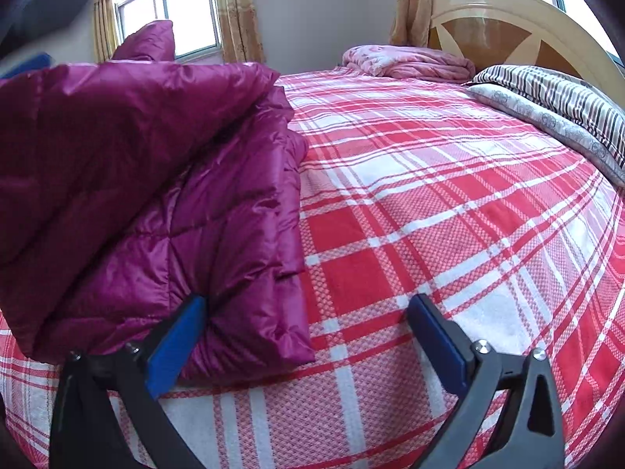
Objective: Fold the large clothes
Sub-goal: 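Grasp the folded magenta jacket with the right tool while the left tool holds it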
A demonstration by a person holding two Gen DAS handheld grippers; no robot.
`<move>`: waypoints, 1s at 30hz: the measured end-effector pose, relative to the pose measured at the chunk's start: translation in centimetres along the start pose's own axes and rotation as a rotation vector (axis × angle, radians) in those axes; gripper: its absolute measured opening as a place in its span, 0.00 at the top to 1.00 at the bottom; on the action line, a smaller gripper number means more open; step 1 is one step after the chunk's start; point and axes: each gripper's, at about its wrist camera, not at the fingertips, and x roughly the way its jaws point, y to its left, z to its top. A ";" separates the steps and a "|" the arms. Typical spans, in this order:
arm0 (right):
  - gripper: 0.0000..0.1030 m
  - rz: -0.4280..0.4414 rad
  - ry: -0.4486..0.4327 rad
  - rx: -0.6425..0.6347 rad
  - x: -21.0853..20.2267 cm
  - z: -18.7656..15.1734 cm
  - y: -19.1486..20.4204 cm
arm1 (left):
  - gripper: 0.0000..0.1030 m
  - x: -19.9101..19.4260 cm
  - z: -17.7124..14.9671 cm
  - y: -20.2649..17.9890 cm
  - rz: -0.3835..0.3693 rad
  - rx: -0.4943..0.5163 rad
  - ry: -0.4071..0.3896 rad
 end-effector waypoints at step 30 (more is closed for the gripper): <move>0.64 0.239 -0.012 -0.162 -4.4 3.8 4.1 | 0.06 5.2 -4.9 11.9 0.234 -0.213 0.245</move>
